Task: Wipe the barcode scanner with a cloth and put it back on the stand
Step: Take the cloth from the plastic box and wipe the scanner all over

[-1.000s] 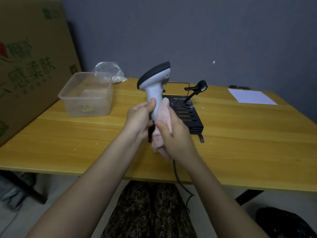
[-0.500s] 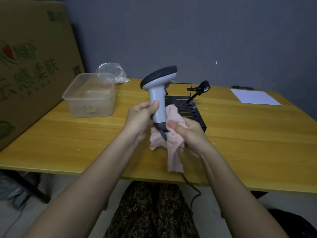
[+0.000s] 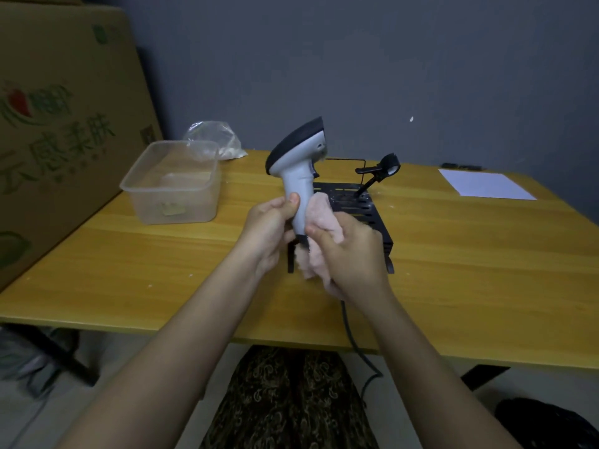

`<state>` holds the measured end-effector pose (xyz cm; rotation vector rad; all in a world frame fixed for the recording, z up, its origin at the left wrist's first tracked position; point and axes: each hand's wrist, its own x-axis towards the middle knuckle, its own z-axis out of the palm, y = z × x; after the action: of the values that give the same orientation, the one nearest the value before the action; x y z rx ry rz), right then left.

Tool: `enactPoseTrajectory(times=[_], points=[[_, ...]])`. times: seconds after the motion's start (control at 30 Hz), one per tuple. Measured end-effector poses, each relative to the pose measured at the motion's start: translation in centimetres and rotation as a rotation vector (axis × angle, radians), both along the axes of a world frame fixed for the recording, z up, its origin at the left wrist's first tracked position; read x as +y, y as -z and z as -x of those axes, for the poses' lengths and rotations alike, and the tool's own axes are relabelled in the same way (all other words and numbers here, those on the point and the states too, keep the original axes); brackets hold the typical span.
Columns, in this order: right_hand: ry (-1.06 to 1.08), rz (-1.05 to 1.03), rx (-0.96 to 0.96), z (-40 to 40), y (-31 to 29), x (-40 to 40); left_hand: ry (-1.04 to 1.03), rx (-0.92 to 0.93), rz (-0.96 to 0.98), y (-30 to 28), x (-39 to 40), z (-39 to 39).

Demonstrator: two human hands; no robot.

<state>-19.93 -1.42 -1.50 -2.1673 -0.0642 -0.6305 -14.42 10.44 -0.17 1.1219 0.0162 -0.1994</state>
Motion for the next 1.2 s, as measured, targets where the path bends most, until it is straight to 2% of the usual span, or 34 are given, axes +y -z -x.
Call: enactPoseTrajectory(times=[0.1,0.13,0.17,0.2,0.23,0.27,0.3,0.33,0.37,0.5,0.57,0.6,0.63,0.77,0.87,0.97,1.07,1.2], points=[[0.161,0.402,-0.327,0.1,1.1,-0.2,0.003,0.001,0.03,0.1,-0.2,0.0],[0.176,0.479,-0.412,0.2,1.4,-0.6,0.014,0.002,0.034,0.1,-0.2,0.0],[0.159,0.453,-0.455,0.4,1.6,-1.2,0.022,0.0,0.027,0.1,-0.2,0.0],[0.113,0.282,-0.426,0.7,1.4,-1.9,0.027,-0.003,0.016,0.2,-0.2,0.1],[0.059,-0.014,-0.327,0.9,1.1,-2.2,0.033,-0.004,0.005,0.3,-0.2,0.1],[-0.012,-0.303,-0.165,1.1,1.0,-2.3,0.042,-0.003,0.004,0.3,-0.1,0.0],[-0.102,-0.468,-0.008,1.1,0.8,-2.2,0.054,0.005,0.018,0.2,0.0,0.0],[-0.159,-0.453,0.061,1.0,0.8,-2.0,0.067,0.016,0.041,0.2,0.0,0.0],[-0.181,-0.359,0.048,1.0,1.1,-1.8,0.076,0.022,0.062,0.1,0.0,-0.1],[-0.079,0.107,-0.317,0.7,1.5,-1.3,0.113,0.055,0.089,-0.3,-0.2,0.0],[-0.064,0.403,-0.437,0.6,2.2,-1.2,0.169,0.116,0.113,-0.5,-0.1,0.0],[-0.073,0.48,-0.47,0.6,2.4,-1.2,0.192,0.146,0.128,-0.6,0.0,0.0],[-0.079,0.461,-0.445,0.6,2.4,-1.2,0.206,0.163,0.143,-0.7,-0.1,0.0],[-0.004,-0.053,-0.067,0.9,1.3,-2.2,0.141,0.162,0.191,-0.1,-0.4,-0.3],[0.088,-0.207,-0.034,0.8,-0.3,-3.5,0.106,0.141,0.136,0.6,-0.2,-0.5],[0.156,-0.204,-0.156,0.4,-2.9,-3.7,0.154,0.121,0.106,0.9,-0.3,0.0],[0.185,-0.095,-0.375,-0.2,-4.9,-2.7,0.19,0.089,0.089,1.0,-0.7,0.6],[0.024,0.184,-0.517,-1.9,-5.2,-0.4,0.179,0.008,-0.026,1.3,-1.4,1.0]])
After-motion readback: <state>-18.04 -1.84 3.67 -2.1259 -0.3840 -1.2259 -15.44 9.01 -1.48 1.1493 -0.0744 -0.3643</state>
